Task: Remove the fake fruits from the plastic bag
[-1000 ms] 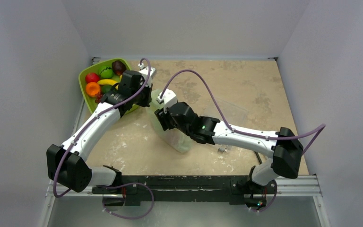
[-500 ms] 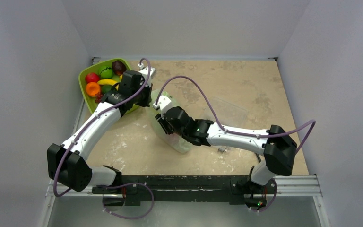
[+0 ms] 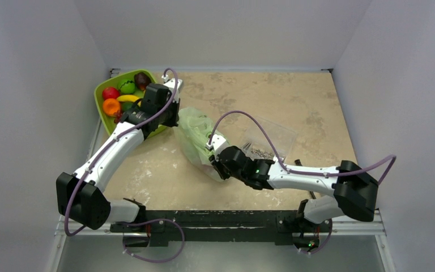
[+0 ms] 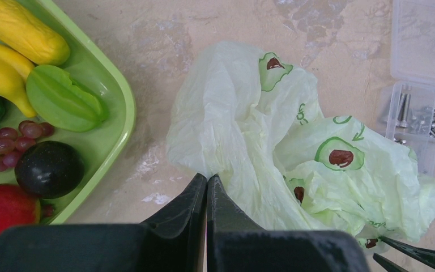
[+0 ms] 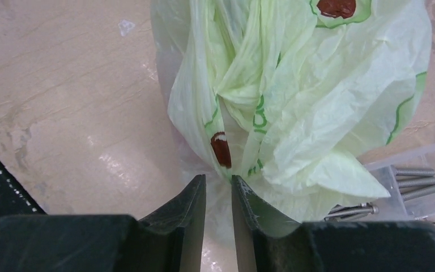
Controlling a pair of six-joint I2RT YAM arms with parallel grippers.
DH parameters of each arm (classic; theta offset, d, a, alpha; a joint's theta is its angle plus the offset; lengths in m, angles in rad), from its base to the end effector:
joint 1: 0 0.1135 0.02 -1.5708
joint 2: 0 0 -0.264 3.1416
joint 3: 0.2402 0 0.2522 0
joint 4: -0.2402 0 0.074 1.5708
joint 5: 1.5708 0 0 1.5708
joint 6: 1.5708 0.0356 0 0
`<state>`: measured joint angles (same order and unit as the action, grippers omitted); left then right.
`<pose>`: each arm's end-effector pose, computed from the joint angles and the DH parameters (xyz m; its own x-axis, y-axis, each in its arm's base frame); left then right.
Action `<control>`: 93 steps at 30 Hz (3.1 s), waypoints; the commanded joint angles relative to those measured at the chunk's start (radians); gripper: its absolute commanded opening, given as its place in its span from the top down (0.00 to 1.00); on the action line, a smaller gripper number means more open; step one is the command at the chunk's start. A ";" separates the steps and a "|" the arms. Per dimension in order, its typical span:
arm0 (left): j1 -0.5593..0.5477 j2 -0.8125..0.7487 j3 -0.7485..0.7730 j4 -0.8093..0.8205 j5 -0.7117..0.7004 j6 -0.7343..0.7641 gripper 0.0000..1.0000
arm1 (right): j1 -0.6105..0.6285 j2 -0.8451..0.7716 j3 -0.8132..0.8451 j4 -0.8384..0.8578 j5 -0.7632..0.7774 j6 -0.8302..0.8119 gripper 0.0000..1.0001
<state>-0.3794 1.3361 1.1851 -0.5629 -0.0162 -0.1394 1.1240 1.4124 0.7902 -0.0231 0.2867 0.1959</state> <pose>0.2720 -0.1078 0.3210 -0.6522 0.1105 -0.7500 0.2710 0.9579 -0.0945 0.1382 0.2651 0.2151 -0.4043 -0.4117 -0.8167 -0.7021 0.7120 -0.0113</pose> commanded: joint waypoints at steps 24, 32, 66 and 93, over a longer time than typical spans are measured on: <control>0.016 -0.002 0.033 0.035 0.012 -0.008 1.00 | 0.005 0.190 0.395 -0.021 0.026 -0.018 0.51; 0.017 0.004 0.052 0.018 -0.012 -0.027 1.00 | 0.041 0.269 0.365 -0.038 0.097 -0.029 0.54; 0.025 -0.126 -0.010 0.004 0.030 -0.058 0.29 | 0.086 -0.275 -0.155 0.216 -0.148 0.108 1.00; -0.151 -0.386 -0.426 0.115 0.139 -0.510 0.17 | 0.086 -0.260 -0.159 0.318 -0.198 0.085 1.00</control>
<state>-0.5262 0.9390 0.7902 -0.5613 0.1661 -0.5938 1.2098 1.1545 0.6132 0.2359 0.0937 0.2878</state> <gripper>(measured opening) 0.841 0.004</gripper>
